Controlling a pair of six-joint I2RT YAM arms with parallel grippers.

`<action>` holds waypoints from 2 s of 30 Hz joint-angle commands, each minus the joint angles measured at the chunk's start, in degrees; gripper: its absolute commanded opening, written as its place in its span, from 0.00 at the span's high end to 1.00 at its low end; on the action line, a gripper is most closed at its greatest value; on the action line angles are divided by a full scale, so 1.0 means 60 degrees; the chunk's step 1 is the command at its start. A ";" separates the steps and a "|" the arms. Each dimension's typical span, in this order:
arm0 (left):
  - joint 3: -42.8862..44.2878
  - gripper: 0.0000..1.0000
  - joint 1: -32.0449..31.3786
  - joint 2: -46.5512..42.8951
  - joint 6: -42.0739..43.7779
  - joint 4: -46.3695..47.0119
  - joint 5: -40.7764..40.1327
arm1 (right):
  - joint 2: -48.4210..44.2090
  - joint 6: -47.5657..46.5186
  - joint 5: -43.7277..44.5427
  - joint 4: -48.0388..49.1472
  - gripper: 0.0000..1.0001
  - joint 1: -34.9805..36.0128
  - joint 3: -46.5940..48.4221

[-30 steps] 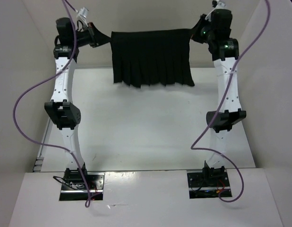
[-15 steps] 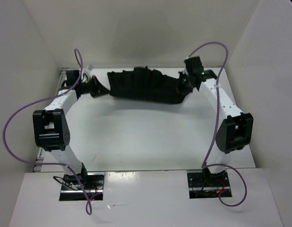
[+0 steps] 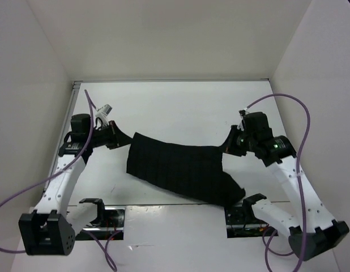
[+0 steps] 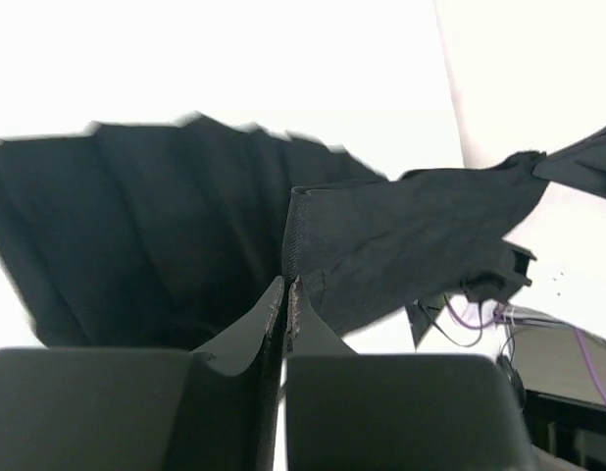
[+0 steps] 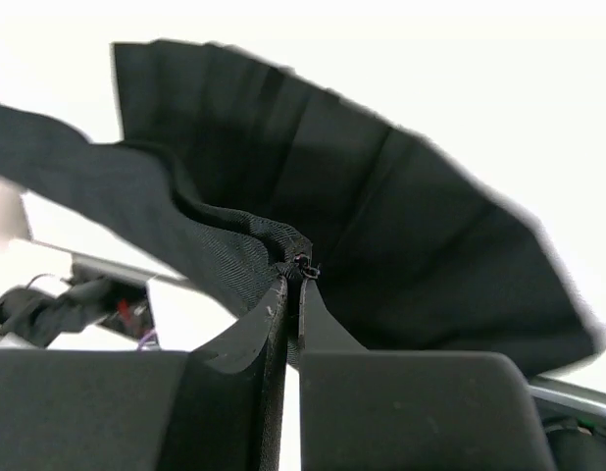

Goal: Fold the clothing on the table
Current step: Fold the skirt

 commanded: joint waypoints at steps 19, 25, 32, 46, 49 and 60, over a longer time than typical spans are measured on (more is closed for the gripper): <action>0.7801 0.94 -0.0081 0.7328 -0.0076 0.0174 0.0070 | 0.5045 -0.0918 0.3972 0.0816 1.00 -0.2554 0.5008; 1.0481 0.92 0.0197 0.6509 0.0330 -0.0394 -0.0396 | 0.5360 -0.1620 0.4119 0.1388 1.00 -0.2892 0.8762; 0.7503 0.89 0.0300 0.4885 0.0156 0.0993 -0.0308 | 0.3809 -0.2076 0.2640 0.2165 1.00 -0.2762 0.6425; 0.3762 0.56 -0.0520 0.4560 0.0581 0.1596 0.0247 | 0.2896 -0.1623 0.0896 0.1843 1.00 -0.2088 0.2787; 0.3951 0.55 -0.0520 0.4560 0.0581 0.1509 0.0131 | 0.3247 -0.1534 0.0664 0.1843 1.00 -0.1473 0.3225; 0.3557 0.55 -0.0154 0.4033 0.0757 0.1406 -0.0148 | 0.3161 -0.1212 -0.1042 0.1551 1.00 0.0199 0.4853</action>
